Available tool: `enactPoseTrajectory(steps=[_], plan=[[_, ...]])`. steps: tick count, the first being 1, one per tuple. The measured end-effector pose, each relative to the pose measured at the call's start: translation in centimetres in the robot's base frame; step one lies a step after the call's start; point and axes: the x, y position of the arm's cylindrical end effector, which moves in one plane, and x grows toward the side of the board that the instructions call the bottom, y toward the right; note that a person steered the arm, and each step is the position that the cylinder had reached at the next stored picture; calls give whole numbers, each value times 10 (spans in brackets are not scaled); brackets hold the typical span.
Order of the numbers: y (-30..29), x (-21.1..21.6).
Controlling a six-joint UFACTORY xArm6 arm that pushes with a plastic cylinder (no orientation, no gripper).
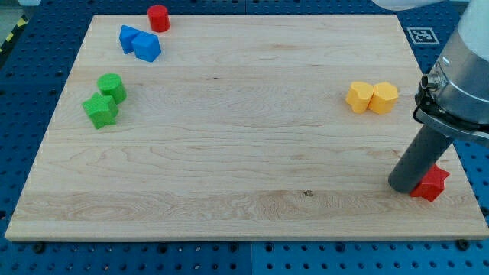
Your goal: Slide the red circle towards the bottom center
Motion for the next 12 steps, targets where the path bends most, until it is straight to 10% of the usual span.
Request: enactPoseTrajectory(steps=[2, 6, 12], plan=[[-15, -5], [-227, -154], [-444, -243]])
